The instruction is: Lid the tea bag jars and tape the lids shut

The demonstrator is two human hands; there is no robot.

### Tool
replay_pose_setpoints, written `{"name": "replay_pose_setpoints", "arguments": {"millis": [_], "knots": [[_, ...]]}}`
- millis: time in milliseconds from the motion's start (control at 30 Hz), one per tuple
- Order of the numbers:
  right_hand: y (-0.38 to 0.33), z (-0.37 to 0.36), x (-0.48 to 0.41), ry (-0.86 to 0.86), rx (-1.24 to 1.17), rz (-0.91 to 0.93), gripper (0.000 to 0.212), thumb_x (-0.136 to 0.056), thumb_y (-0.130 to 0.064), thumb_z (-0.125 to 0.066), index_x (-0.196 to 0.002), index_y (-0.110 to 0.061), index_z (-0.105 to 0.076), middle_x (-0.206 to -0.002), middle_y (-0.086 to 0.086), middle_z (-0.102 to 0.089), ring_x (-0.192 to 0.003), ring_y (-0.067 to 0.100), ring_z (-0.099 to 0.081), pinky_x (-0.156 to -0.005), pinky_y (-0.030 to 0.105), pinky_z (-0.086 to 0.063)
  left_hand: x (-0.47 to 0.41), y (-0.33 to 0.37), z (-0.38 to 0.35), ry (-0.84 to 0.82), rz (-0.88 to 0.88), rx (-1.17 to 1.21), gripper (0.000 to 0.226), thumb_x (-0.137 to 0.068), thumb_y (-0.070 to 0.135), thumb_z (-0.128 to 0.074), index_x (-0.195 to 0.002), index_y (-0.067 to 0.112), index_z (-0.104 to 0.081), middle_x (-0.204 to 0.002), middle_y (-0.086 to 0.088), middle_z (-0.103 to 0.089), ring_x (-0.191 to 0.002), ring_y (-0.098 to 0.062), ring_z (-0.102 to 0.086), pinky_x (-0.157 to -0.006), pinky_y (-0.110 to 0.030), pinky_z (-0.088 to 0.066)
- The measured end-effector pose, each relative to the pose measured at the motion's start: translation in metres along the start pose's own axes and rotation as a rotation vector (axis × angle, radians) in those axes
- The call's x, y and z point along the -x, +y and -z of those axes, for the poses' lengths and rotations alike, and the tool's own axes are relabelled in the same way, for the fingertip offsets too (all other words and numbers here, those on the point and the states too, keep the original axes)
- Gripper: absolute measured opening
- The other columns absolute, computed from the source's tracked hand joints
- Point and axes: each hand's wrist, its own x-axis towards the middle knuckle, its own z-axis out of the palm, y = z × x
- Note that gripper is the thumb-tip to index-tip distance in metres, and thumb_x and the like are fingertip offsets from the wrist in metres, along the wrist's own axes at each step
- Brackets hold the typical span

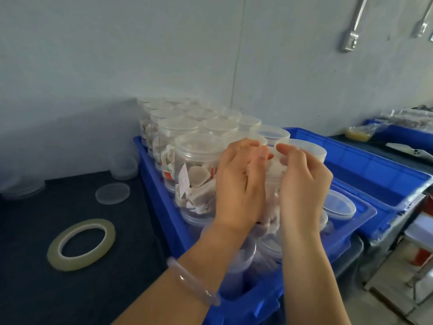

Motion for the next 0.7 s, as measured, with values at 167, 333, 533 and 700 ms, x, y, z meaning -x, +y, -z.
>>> {"name": "replay_pose_setpoints", "arguments": {"millis": [167, 333, 533, 700], "knots": [[0.005, -0.003, 0.008, -0.030, 0.126, 0.162, 0.028, -0.093, -0.037, -0.047, -0.075, -0.029, -0.068, -0.071, -0.012, -0.068, -0.076, 0.005, -0.062, -0.077, 0.035, -0.051, 0.000, 0.002, -0.001, 0.028, -0.033, -0.073, 0.048, -0.095, 0.038, -0.032, -0.087, 0.009, -0.071, -0.103, 0.001, -0.065, -0.105, -0.010, -0.056, -0.093, -0.023, -0.043], [0.010, -0.003, 0.017, 0.005, 0.222, 0.352, 0.046, -0.090, -0.046, -0.039, -0.093, -0.013, -0.071, -0.100, 0.004, -0.071, -0.099, 0.022, -0.063, -0.091, 0.042, -0.048, 0.001, 0.006, 0.005, -0.003, -0.077, -0.108, 0.043, -0.095, 0.034, -0.035, -0.103, 0.008, -0.068, -0.113, 0.002, -0.063, -0.113, -0.011, -0.054, -0.099, -0.024, -0.041], [0.009, -0.002, 0.020, 0.051, 0.261, 0.537, 0.031, -0.095, -0.031, -0.044, -0.074, -0.022, -0.065, -0.077, -0.010, -0.064, -0.093, 0.017, -0.058, -0.086, 0.048, -0.047, 0.000, 0.009, 0.012, -0.102, -0.141, -0.070, 0.033, -0.097, 0.019, -0.038, -0.100, 0.004, -0.067, -0.098, -0.003, -0.069, -0.100, -0.017, -0.062, -0.099, -0.042, -0.044], [-0.007, -0.004, 0.027, 0.044, 0.325, 0.643, 0.034, -0.090, -0.035, -0.045, -0.082, -0.015, -0.071, -0.085, -0.012, -0.066, -0.108, 0.020, -0.057, -0.093, 0.049, -0.044, -0.004, 0.021, 0.025, -0.077, -0.182, -0.080, 0.022, -0.097, 0.008, -0.047, -0.107, 0.003, -0.066, -0.107, -0.006, -0.068, -0.112, -0.018, -0.059, -0.104, -0.040, -0.041]]}}
